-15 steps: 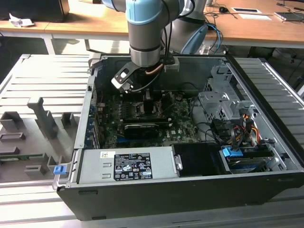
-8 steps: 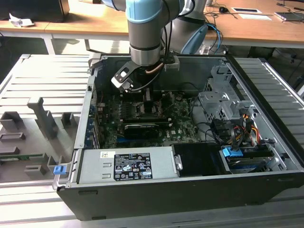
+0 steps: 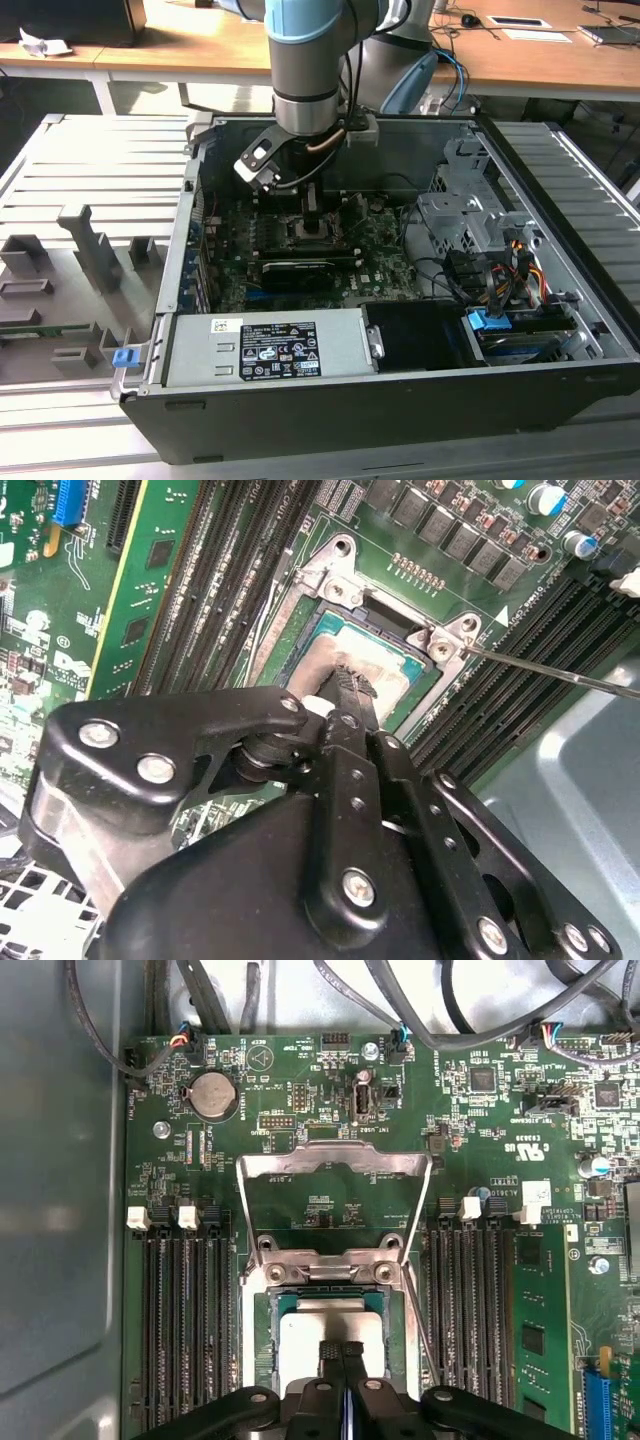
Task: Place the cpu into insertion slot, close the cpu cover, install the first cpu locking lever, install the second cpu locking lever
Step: 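Place the cpu into insertion slot, then close the cpu cover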
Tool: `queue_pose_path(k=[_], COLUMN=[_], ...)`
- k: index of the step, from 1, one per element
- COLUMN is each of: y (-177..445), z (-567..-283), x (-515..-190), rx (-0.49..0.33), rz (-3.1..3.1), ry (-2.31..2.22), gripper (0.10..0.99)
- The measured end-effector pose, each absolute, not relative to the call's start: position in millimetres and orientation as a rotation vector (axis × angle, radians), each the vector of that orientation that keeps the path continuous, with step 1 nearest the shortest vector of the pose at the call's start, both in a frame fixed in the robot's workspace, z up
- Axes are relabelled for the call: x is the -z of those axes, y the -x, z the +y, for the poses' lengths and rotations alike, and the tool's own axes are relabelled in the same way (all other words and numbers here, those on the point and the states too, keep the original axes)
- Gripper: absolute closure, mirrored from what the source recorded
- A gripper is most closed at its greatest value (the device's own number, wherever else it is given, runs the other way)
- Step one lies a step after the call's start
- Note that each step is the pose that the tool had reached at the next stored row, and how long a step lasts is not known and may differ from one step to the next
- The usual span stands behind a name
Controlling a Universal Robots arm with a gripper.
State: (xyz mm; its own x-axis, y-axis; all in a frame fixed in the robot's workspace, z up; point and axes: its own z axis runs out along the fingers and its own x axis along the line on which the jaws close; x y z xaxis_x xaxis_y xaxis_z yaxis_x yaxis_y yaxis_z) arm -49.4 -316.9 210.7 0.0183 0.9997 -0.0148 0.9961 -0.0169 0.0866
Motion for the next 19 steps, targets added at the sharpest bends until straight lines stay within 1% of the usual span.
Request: queue_pose_path(k=[15, 19], y=[44, 44], z=[-317, -317], x=[-214, -229], rx=[-0.07, -0.071], rz=[2.148, 2.148], ry=[-2.195, -2.196], gripper=[0.98, 0.98])
